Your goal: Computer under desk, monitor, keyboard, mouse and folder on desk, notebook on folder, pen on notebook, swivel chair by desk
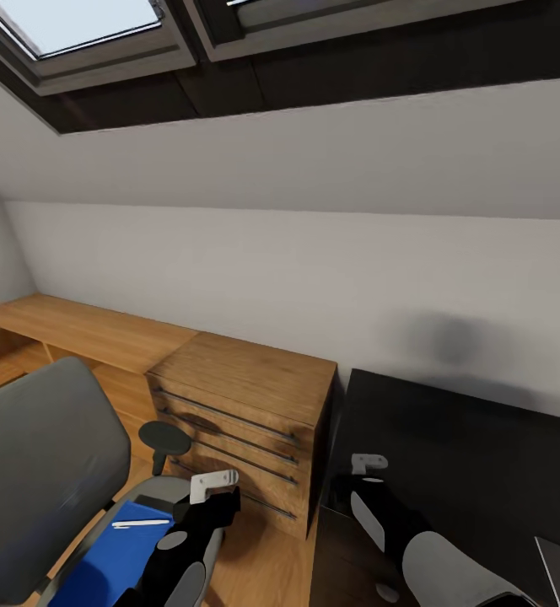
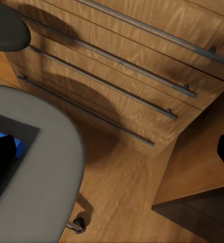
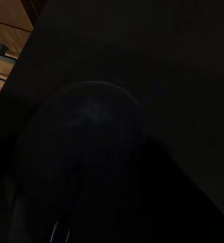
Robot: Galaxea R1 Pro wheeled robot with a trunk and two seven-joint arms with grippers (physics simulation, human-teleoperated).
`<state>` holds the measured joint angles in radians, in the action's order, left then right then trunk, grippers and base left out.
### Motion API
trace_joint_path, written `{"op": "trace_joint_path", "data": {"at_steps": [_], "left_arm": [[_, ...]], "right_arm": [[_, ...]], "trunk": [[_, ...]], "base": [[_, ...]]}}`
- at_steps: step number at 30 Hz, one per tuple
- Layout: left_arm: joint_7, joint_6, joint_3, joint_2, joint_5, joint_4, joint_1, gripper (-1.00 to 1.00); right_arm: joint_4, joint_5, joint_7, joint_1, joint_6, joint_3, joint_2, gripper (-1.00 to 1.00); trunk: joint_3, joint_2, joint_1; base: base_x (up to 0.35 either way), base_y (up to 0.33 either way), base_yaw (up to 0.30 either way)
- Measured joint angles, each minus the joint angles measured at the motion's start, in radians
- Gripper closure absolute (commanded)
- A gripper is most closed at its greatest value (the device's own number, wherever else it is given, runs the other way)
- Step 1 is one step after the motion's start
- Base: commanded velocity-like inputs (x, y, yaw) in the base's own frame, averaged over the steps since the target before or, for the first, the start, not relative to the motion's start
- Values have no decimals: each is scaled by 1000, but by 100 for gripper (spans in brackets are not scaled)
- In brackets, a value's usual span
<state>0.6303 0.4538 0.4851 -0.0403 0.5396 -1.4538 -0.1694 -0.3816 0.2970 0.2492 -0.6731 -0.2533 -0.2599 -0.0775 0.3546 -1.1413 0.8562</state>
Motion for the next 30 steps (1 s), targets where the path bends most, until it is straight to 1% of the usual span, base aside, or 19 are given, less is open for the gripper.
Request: {"op": "trace_joint_path", "data": {"at_steps": [18, 24, 30], "left_arm": [[0, 0, -2, -2, 2, 2, 0, -100], [0, 0, -2, -2, 2, 2, 0, -100], [0, 0, -2, -2, 2, 3, 0, -100]], "right_arm": [[-5, 3, -4, 0, 5, 0, 0, 100], [-39, 3, -4, 0, 5, 4, 2, 100], [-54, 2, -3, 0, 5, 8, 6, 100]], "trunk": [[0, 0, 0], [0, 0, 0], [-19, 42, -23]], "base": [[0, 0, 0], [0, 0, 0], [0, 0, 0]]}}
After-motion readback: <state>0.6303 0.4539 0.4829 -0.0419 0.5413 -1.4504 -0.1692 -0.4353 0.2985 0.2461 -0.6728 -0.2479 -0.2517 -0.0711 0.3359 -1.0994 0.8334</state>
